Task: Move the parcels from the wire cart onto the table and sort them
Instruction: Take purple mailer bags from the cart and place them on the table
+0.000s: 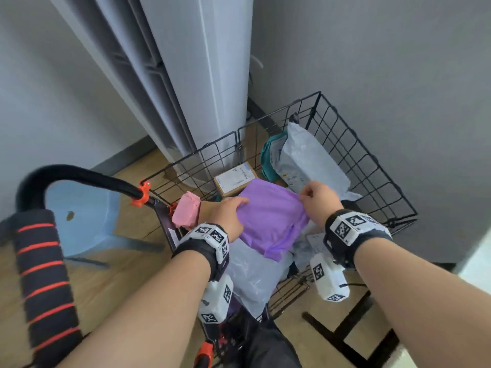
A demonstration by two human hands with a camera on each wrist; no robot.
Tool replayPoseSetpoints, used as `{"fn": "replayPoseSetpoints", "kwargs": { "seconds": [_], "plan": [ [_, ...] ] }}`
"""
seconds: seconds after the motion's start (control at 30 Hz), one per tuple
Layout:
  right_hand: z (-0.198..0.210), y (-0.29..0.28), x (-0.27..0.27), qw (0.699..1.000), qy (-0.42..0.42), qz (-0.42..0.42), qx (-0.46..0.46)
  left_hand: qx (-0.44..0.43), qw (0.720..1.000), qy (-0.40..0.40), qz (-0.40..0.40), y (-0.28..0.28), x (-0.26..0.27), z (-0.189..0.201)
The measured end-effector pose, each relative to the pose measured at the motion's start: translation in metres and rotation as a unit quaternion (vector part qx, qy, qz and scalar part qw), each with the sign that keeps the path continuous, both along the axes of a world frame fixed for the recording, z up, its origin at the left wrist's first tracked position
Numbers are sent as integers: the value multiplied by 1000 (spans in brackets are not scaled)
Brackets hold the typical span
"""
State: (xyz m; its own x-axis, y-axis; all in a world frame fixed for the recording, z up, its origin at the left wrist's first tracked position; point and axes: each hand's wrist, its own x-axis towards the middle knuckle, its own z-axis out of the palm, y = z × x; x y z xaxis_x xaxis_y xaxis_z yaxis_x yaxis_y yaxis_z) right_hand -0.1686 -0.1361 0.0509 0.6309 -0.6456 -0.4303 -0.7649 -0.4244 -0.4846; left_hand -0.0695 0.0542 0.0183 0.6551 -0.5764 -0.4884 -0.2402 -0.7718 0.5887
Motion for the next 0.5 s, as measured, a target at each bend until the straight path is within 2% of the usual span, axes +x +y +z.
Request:
{"fn": "replayPoseSetpoints", "kwargs": {
  "seconds": [0.23, 0.4, 0.5],
  "plan": [
    [105, -26, -42, 994, -71, -83, -30, -49, 991, -99, -71, -26, -17, 92],
    [162, -30, -86, 981, -107, -140, 79, -152, 968, -185, -71, -55, -42, 141],
    [188, -31, -120, 973, -115, -167, 113, -184, 958, -203, -83, -71, -59, 172]
  ]
}}
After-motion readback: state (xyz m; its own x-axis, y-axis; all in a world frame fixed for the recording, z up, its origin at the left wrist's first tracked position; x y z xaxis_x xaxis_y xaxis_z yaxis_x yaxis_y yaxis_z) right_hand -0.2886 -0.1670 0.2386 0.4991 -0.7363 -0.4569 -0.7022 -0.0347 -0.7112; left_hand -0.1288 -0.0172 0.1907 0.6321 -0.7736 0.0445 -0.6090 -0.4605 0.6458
